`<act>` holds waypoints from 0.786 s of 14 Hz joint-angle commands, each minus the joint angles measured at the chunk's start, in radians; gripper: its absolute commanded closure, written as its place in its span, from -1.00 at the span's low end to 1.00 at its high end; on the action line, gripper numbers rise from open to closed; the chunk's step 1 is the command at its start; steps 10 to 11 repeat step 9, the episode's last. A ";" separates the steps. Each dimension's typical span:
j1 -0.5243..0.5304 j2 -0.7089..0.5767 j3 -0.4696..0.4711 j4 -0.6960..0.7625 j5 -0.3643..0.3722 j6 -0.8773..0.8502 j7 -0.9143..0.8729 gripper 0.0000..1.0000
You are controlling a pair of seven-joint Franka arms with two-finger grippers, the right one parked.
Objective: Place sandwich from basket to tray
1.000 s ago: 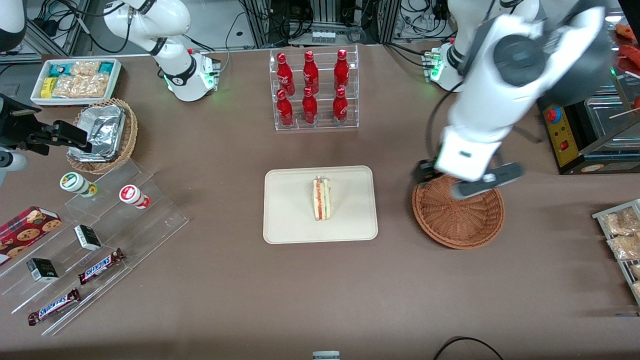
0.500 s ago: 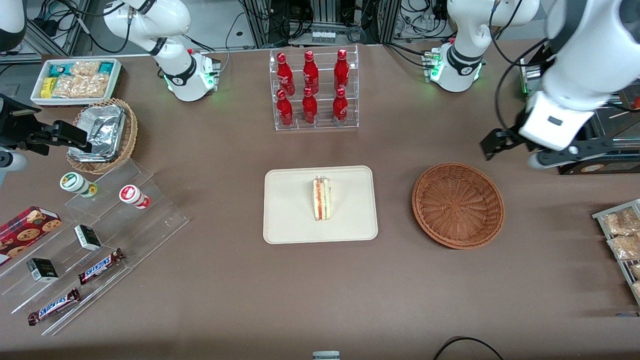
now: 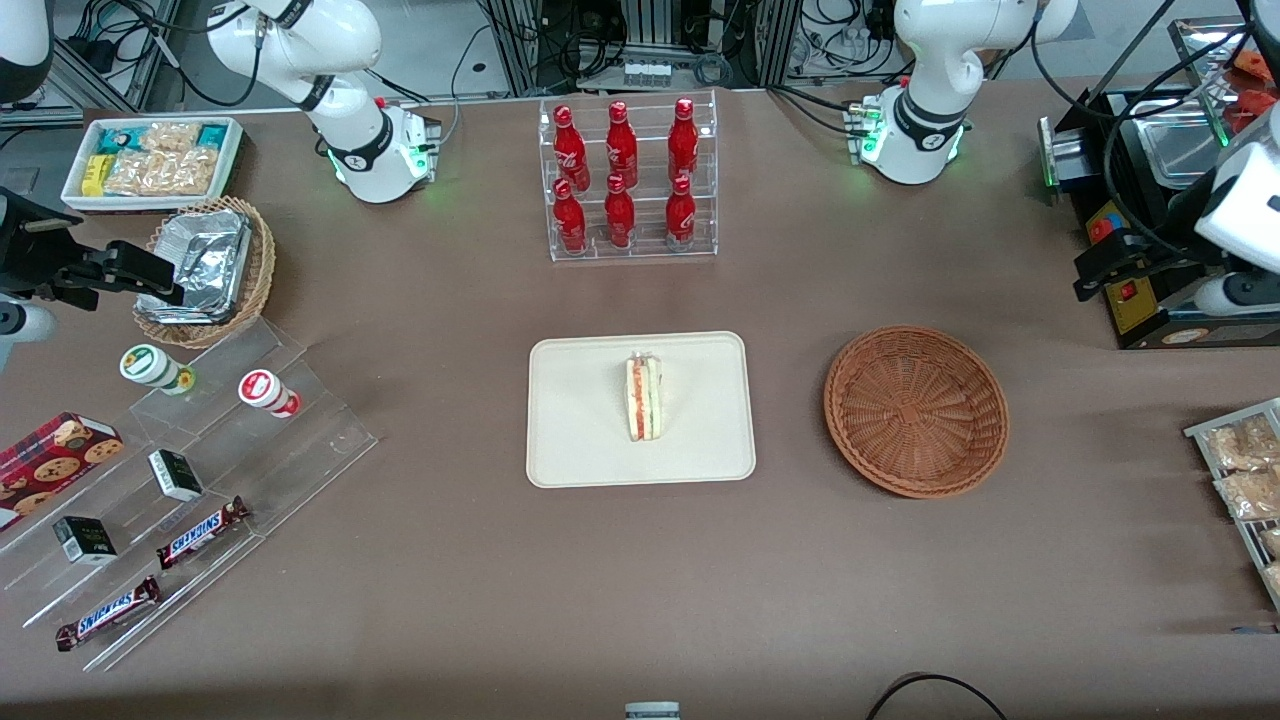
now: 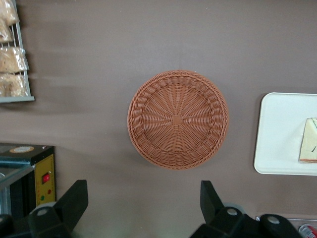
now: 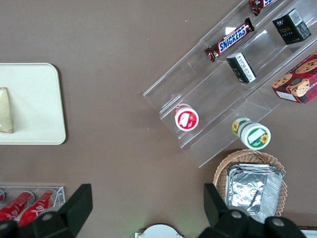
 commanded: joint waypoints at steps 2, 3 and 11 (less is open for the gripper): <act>0.007 0.025 0.007 0.048 -0.001 -0.026 0.054 -1.00; 0.007 0.028 0.007 0.048 0.002 -0.025 0.054 -1.00; 0.007 0.063 0.005 0.085 0.004 -0.026 0.045 -1.00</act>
